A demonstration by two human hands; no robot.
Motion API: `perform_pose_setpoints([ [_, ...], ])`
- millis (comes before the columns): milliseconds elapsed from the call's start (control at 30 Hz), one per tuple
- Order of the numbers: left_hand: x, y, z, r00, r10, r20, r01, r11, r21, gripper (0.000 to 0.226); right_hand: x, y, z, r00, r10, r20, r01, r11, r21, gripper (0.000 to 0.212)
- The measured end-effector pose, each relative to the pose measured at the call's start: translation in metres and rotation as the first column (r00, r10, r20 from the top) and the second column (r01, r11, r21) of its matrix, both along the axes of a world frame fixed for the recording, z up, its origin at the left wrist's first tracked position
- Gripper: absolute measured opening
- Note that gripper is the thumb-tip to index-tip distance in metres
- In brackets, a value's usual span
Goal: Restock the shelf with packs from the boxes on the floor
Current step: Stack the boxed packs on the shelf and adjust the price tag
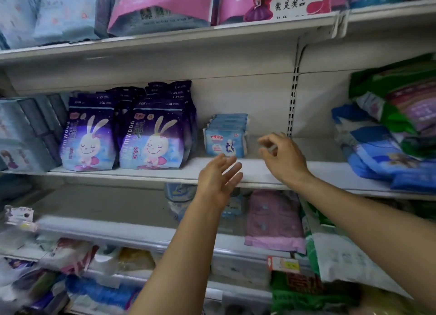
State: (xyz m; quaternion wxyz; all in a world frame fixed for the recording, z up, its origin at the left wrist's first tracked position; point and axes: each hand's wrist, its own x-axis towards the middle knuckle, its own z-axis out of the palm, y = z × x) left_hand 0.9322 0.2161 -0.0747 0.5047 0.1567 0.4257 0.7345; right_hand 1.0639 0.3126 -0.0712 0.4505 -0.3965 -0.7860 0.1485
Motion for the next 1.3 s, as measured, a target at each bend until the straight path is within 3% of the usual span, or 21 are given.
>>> perform_pose_setpoints([
  [100,0.015,-0.027,-0.009,1.0,-0.021,0.003,0.02,0.999,0.029,0.027,0.017,-0.024,-0.009,0.995,0.024,-0.094,-0.024,1.0,0.001,0.015],
  [267,0.042,-0.06,-0.051,0.994,-0.059,-0.092,0.055,0.997,-0.052,0.027,0.05,-0.073,-0.052,0.981,0.104,-0.165,-0.119,0.99,-0.081,0.014],
  [567,0.127,-0.094,-0.19,0.966,-0.255,0.053,0.257,0.904,-0.341,0.013,0.157,-0.133,-0.209,0.996,0.055,-0.069,-0.078,0.914,-0.398,0.013],
  [800,0.181,-0.116,-0.332,0.953,-0.243,0.182,0.304,0.77,-0.561,0.015,0.219,-0.161,-0.369,1.0,0.001,0.01,0.005,0.781,-0.624,0.009],
  [967,0.236,-0.114,-0.429,0.958,-0.148,0.247,0.282,0.657,-0.699,0.013,0.276,-0.168,-0.478,0.997,-0.059,0.055,0.08,0.639,-0.765,0.011],
  [1200,0.302,-0.109,-0.545,0.956,-0.064,0.286,0.271,0.562,-0.782,0.011,0.363,-0.143,-0.582,0.987,-0.068,0.146,0.161,0.45,-0.878,0.025],
  [1300,0.316,-0.106,-0.597,0.957,-0.018,0.29,0.256,0.524,-0.812,0.021,0.386,-0.129,-0.627,0.978,-0.04,0.203,0.203,0.373,-0.905,0.028],
])
